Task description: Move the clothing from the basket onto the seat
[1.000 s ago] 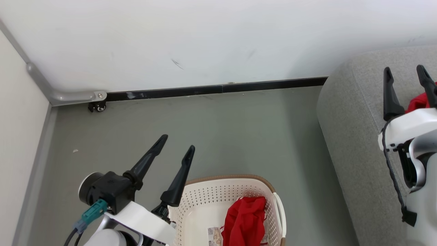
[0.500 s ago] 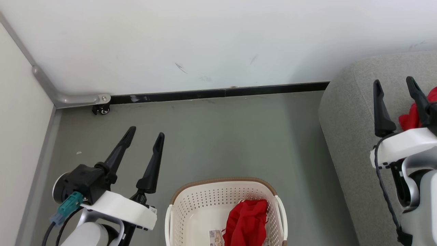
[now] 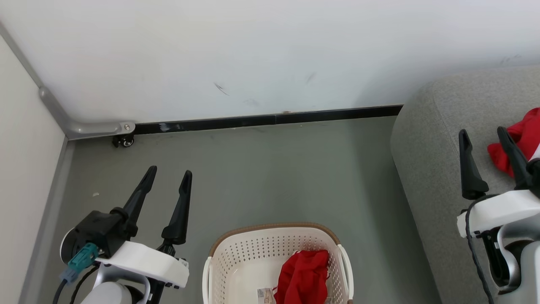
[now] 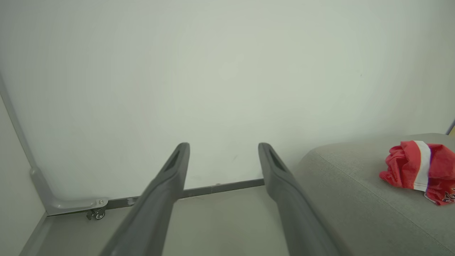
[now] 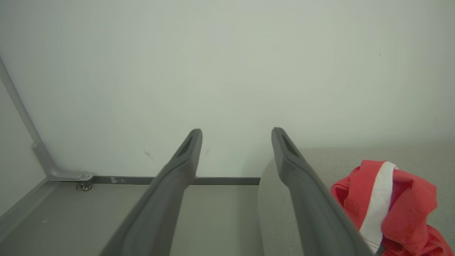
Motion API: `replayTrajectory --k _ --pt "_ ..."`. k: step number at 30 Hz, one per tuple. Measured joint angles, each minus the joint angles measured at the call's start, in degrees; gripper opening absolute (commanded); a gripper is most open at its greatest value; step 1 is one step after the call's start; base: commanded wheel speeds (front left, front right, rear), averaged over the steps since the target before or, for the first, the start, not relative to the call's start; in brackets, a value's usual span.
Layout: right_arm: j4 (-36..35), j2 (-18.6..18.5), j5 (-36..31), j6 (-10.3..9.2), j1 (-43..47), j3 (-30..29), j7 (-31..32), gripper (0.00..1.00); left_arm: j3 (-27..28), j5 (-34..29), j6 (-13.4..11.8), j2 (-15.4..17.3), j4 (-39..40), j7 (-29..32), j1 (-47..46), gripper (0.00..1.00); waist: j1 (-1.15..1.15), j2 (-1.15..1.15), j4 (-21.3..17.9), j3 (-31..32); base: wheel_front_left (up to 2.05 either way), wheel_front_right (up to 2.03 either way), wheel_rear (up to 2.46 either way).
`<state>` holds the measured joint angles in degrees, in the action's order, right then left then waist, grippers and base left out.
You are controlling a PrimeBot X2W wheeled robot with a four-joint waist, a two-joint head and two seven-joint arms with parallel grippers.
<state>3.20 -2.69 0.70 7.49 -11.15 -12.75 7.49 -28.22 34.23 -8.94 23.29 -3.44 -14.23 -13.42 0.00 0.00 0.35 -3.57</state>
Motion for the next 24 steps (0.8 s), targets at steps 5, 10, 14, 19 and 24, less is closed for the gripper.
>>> replayTrajectory --k 5,10,14,19,24 --pt "-0.69 0.08 2.07 0.00 1.80 -0.02 -0.22 1.00 1.07 0.45 -0.70 -0.68 -0.88 -0.01 1.04 1.00 0.00 0.00 -0.16 0.69 0.00 0.00 0.00" --pt "-1.33 0.16 2.69 0.00 3.38 -0.04 -0.42 1.00 2.35 0.42 -1.72 -1.43 -1.18 -0.05 2.21 1.00 0.00 0.00 -0.19 1.45 0.00 0.00 0.00" --pt "-1.94 0.22 2.97 0.00 4.69 -0.04 -0.42 1.00 3.14 0.34 -2.40 -1.66 -1.51 -0.18 3.24 1.00 0.00 0.00 -0.07 1.97 0.00 0.00 0.00" --pt "-3.10 0.25 3.59 0.00 5.59 -0.02 -0.42 1.00 4.23 0.25 -3.16 -1.70 -1.71 -0.18 4.09 1.00 0.00 0.00 0.18 2.50 0.00 0.00 0.00" --pt "-3.58 0.27 4.42 0.00 6.78 0.01 -0.41 1.00 5.00 -0.14 -3.15 -1.76 -2.05 -0.18 4.49 1.00 0.00 0.00 0.49 3.03 0.00 0.00 0.00"
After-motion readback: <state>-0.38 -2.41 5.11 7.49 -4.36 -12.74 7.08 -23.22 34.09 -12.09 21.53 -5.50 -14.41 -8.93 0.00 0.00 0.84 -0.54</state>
